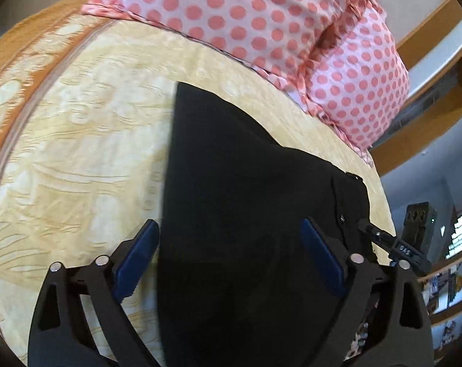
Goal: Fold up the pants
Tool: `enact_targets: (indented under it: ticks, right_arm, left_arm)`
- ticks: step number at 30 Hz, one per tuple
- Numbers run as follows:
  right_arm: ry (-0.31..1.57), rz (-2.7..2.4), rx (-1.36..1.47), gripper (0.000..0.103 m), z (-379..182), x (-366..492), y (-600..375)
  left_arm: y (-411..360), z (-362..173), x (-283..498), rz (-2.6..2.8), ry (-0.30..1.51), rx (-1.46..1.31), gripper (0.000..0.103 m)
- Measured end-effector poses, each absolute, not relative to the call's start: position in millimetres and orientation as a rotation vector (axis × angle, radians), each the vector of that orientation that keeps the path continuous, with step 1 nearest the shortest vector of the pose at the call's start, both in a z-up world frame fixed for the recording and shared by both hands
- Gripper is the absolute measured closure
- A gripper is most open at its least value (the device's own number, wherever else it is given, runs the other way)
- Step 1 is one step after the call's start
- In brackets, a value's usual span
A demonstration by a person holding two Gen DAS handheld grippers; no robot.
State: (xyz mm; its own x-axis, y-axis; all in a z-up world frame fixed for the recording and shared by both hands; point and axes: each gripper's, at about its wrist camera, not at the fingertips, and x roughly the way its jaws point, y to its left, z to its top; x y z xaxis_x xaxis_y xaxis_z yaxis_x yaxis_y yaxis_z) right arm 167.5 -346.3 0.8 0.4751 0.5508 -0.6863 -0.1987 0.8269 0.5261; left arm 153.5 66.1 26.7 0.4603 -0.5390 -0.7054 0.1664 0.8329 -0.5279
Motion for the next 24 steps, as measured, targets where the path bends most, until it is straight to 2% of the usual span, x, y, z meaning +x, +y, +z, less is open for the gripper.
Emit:
enact_targets:
  ticks: [2, 7, 10, 12, 13, 14, 17, 19, 24]
  right_arm:
    - [0.979, 0.476, 0.446, 0.055, -3, 169, -352]
    - [0.961, 0.489, 0.414, 0.053, -3, 169, -346]
    - [0.952, 0.524, 0.406, 0.069, -2, 168, -344]
    - [0.936, 0.538, 0.395, 0.077, -1, 167, -343]
    - [0.925, 0.54, 0.391, 0.081, 0, 166, -342]
    - [0.916, 0.542, 0.39, 0.084, 2, 164, -342]
    - [0.896, 0.551, 0.397, 0.087, 8, 163, -342]
    - [0.886, 0.561, 0.404, 0.088, 14, 164, -341]
    - [0.856, 0.586, 0.426, 0.09, 37, 176, -342]
  left_arm:
    - [60, 27, 155, -0.438, 1.024, -0.385, 0.01]
    - [63, 27, 161, -0.446, 1.051, -0.404, 0.01]
    - [63, 28, 165, -0.447, 1.064, -0.41, 0.011]
    - [61, 29, 165, -0.411, 1.058, -0.388, 0.024]
    - [61, 29, 164, -0.389, 1.053, -0.368, 0.047]
    - [63, 28, 164, -0.375, 1.052, -0.368, 0.06]
    - [72, 27, 163, -0.399, 1.044, -0.407, 0.082]
    - [75, 31, 161, -0.408, 1.03, -0.412, 0.086]
    - [61, 52, 165, -0.406, 0.969, -0.343, 0.088]
